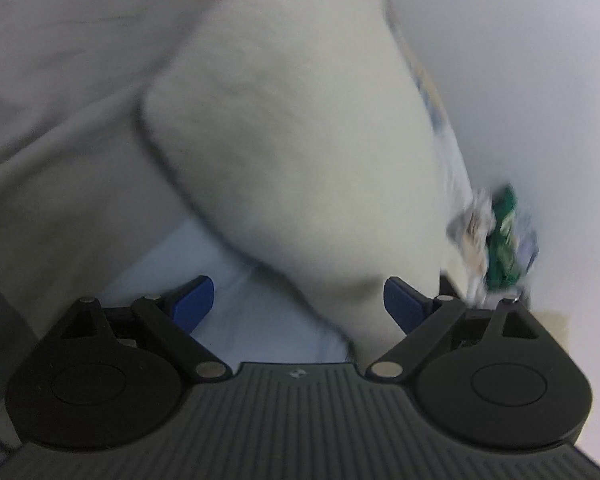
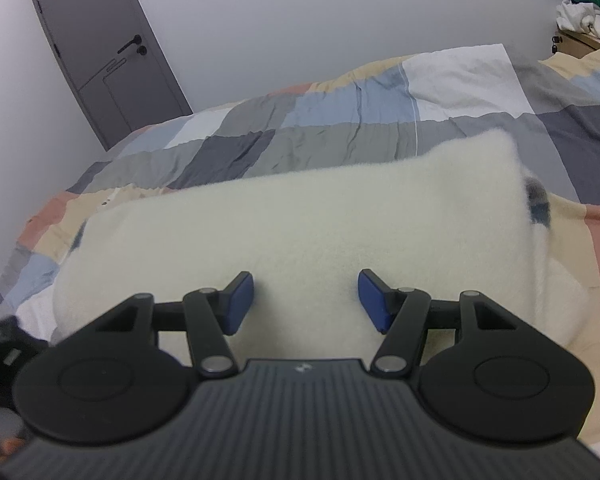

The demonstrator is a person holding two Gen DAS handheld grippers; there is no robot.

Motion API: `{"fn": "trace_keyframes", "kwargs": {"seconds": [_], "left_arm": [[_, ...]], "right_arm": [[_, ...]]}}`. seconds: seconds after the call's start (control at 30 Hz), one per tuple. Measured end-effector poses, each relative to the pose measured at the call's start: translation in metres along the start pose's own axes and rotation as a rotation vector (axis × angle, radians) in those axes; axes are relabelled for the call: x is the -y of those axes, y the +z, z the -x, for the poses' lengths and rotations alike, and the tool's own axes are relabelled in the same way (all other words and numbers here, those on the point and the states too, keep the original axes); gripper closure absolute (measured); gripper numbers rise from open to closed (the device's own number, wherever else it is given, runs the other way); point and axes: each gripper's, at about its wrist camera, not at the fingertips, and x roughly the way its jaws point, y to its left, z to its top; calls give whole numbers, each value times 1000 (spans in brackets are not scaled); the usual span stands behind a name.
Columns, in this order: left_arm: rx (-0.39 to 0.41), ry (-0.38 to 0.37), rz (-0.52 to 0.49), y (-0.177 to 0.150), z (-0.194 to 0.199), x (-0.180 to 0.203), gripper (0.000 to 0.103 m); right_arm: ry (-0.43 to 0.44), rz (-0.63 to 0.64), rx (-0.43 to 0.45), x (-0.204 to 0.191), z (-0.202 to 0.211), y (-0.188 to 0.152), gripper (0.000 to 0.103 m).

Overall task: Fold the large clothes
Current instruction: 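Grasp the sweater end with the left tool while the right tool grasps the body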

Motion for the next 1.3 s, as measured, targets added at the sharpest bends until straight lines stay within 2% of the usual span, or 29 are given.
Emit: {"fn": "trace_keyframes", "kwargs": {"seconds": [0.07,0.17,0.3,0.43,0.47,0.5,0.6,0.63,0.7,0.8,0.9,1.0,1.03,1.1,1.2,1.3], "left_arm": [[35,-43,25,7,0,-3,9],[129,-65,45,17,3,-8,9],[158,-110,134,31,-7,-21,9],[200,-141,149,38,-9,-22,10],[220,-144,156,38,-8,-23,18],[232,-136,152,37,-6,-23,29],[244,-111,104,38,-2,-20,48],[250,-116,92,38,0,-18,51],[267,-126,59,39,1,-9,59],[288,-159,17,38,9,-4,61],[293,-165,-7,37,9,2,61],[285,-182,10,39,9,1,61],[282,-185,13,40,9,0,61],[280,-188,14,43,8,0,61],[278,-192,20,42,9,-2,61],[272,-198,17,38,16,-7,61]], "right_arm": [[-1,2,1,0,0,0,41],[0,0,0,0,0,0,41],[3,-15,1,0,0,-1,41],[17,-44,7,2,3,-1,41],[27,-61,10,3,5,-1,41],[39,-77,13,4,7,-1,41],[120,-157,29,2,18,-3,41],[162,-190,30,0,21,-5,41],[228,-237,34,-6,27,-11,34],[344,-336,13,-14,28,-22,15],[432,-460,-48,-17,18,-34,14],[522,-603,-166,-14,-4,-53,15],[525,-650,-202,-12,-13,-62,15],[467,-732,-231,-3,-26,-74,14],[381,-835,-151,22,-28,-79,15],[368,-961,-45,48,-21,-80,14]]}}
